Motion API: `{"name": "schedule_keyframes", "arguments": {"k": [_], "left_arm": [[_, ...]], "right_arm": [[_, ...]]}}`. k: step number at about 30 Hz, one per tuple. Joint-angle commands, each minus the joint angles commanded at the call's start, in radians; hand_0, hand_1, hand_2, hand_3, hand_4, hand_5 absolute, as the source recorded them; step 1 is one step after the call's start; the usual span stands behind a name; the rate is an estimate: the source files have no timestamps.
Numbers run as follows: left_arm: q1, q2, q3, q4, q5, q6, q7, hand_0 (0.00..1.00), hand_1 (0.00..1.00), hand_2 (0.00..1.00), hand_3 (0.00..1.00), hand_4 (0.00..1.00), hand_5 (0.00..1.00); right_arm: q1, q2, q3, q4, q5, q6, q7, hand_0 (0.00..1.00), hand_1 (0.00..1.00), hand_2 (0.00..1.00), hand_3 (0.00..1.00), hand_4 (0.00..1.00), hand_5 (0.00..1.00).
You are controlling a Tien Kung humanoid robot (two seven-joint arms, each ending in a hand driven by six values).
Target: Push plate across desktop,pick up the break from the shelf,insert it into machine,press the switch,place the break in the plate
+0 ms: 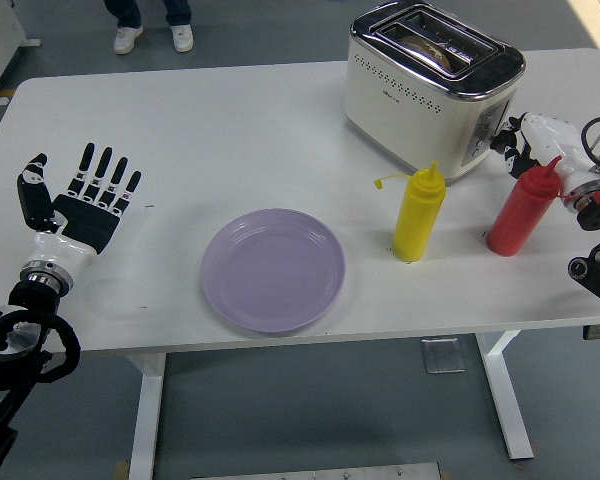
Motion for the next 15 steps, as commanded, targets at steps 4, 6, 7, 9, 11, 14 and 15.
{"name": "schedule_keyframes", "arguments": {"k": [4, 6, 7, 9, 11, 14, 15], "left_arm": [[-0.001, 0.000, 0.000, 0.000, 0.000, 0.000, 0.000, 0.815, 0.761, 0.724, 0.707, 0.647, 0.998], [-0.001, 0.000, 0.000, 0.000, -0.001, 0.000, 0.000, 0.815, 0.761, 0.723, 0.707, 0.647, 0.998], [-0.001, 0.000, 0.000, 0.000, -0.001, 0.001, 0.000, 0.815, 0.761, 0.723, 0.707, 0.647, 0.998], [-0.001, 0.000, 0.000, 0.000, -0.001, 0.001, 0.000, 0.815, 0.761, 0.723, 0.707, 0.647, 0.998], [0.000, 0.000, 0.000, 0.000, -0.001, 0.001, 0.000, 0.815, 0.761, 0.723, 0.707, 0.647, 0.998], [0.000, 0.000, -0.001, 0.001, -0.002, 0.002, 0.000, 0.814, 0.761, 0.722, 0.707, 0.644, 0.998], [0.000, 0.000, -0.001, 0.001, -0.002, 0.002, 0.000, 0.814, 0.761, 0.722, 0.707, 0.644, 0.998]], "right_arm": [[0.003, 0.003, -0.011, -0.009, 0.007, 0.000, 0.000, 0.216, 0.280, 0.546, 0.460, 0.075, 0.002], [0.004, 0.004, -0.015, -0.011, 0.011, 0.000, 0.000, 0.218, 0.286, 0.548, 0.463, 0.072, 0.002], [0.004, 0.004, -0.018, -0.012, 0.014, 0.000, 0.000, 0.218, 0.286, 0.548, 0.463, 0.072, 0.002], [0.004, 0.004, -0.020, -0.013, 0.018, -0.001, 0.001, 0.218, 0.286, 0.548, 0.463, 0.072, 0.002], [0.004, 0.005, -0.022, -0.013, 0.024, -0.002, 0.003, 0.218, 0.286, 0.548, 0.463, 0.072, 0.002], [0.004, 0.004, -0.019, -0.009, 0.030, -0.006, 0.006, 0.220, 0.296, 0.555, 0.465, 0.068, 0.002], [0.001, 0.003, -0.011, -0.004, 0.030, -0.006, 0.007, 0.220, 0.296, 0.555, 0.465, 0.068, 0.002]]}}
